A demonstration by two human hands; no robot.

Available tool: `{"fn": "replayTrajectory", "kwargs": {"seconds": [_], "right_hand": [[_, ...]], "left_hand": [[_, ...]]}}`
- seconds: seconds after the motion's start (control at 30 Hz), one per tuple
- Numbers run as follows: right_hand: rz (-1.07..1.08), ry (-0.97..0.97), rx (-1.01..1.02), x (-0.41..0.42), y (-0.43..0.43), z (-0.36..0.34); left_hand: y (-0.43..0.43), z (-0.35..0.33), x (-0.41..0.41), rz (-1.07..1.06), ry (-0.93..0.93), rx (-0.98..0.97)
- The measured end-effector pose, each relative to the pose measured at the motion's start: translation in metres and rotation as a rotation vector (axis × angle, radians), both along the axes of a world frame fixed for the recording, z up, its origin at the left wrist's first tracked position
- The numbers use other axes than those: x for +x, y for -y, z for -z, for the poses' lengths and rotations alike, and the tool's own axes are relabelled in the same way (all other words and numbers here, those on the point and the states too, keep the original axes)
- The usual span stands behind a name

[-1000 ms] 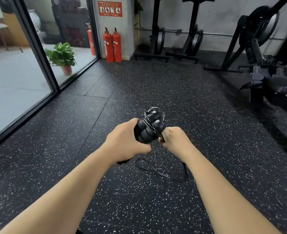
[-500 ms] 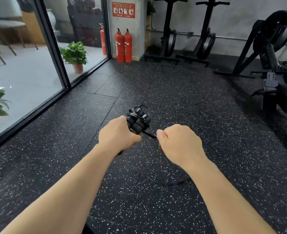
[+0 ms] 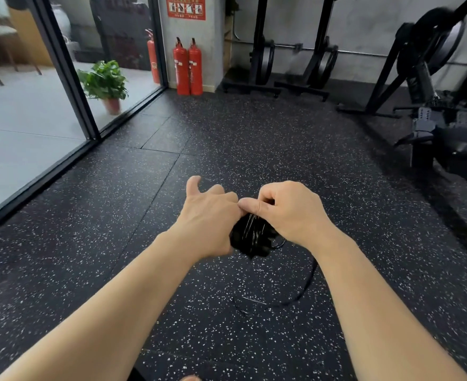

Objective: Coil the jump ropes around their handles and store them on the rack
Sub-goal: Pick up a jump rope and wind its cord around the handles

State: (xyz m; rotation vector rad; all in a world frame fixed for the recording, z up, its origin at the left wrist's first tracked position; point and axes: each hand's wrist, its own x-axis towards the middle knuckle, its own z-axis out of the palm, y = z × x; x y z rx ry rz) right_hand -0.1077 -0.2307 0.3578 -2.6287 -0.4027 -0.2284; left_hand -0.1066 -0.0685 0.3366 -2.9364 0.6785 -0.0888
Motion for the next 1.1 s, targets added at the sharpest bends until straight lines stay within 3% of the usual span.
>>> {"fn": "replayTrajectory", "kwargs": {"seconds": [0.1, 0.27, 0.37, 0.43, 0.53, 0.6, 0.7, 0.77, 0.9, 0.97, 1.03, 1.1], "right_hand": [[-0.014, -0.017, 0.085, 0.002, 0.004, 0.003], [-0.041, -0.263, 0.500, 0.007, 0.018, 0.006], [-0.055, -0.458, 0.636, 0.010, 0.022, 0.012], [-0.053, -0.466, 0.665, 0.013, 0.017, 0.020], [-0.072, -0.446, 0.690, 0.019, 0.008, 0.034], [-0.015, -0.437, 0.660, 0.021, 0.006, 0.035], [0.171, -0.382, 0.366, 0.024, 0.008, 0.036], [0.328, -0.361, 0.296, 0.024, 0.010, 0.035], [0.334, -0.304, 0.203, 0.020, 0.008, 0.038], [0.341, -0.295, 0.241, 0.016, 0.008, 0.039], [0.355, -0.295, 0.193, 0.013, 0.004, 0.040], [0.315, -0.281, 0.095, 0.007, -0.003, 0.037]], "left_hand": [[-0.003, -0.003, -0.004, 0.080, -0.104, -0.083], [-0.012, -0.001, -0.006, 0.242, -0.169, -0.275], [-0.011, 0.003, -0.010, 0.285, -0.310, -0.594], [-0.009, 0.003, -0.014, 0.265, -0.409, -0.802], [-0.007, 0.002, -0.016, 0.199, -0.476, -0.953], [-0.005, 0.001, -0.015, 0.134, -0.471, -0.986], [-0.003, 0.000, -0.013, 0.011, -0.498, -0.994], [-0.003, 0.000, -0.011, -0.038, -0.585, -0.991], [-0.006, 0.000, -0.009, -0.092, -0.718, -1.038], [-0.009, 0.001, -0.005, -0.250, -0.736, -1.159], [-0.013, 0.004, 0.001, -0.424, -0.636, -1.214], [-0.020, 0.010, 0.009, -0.501, -0.422, -1.087]]}}
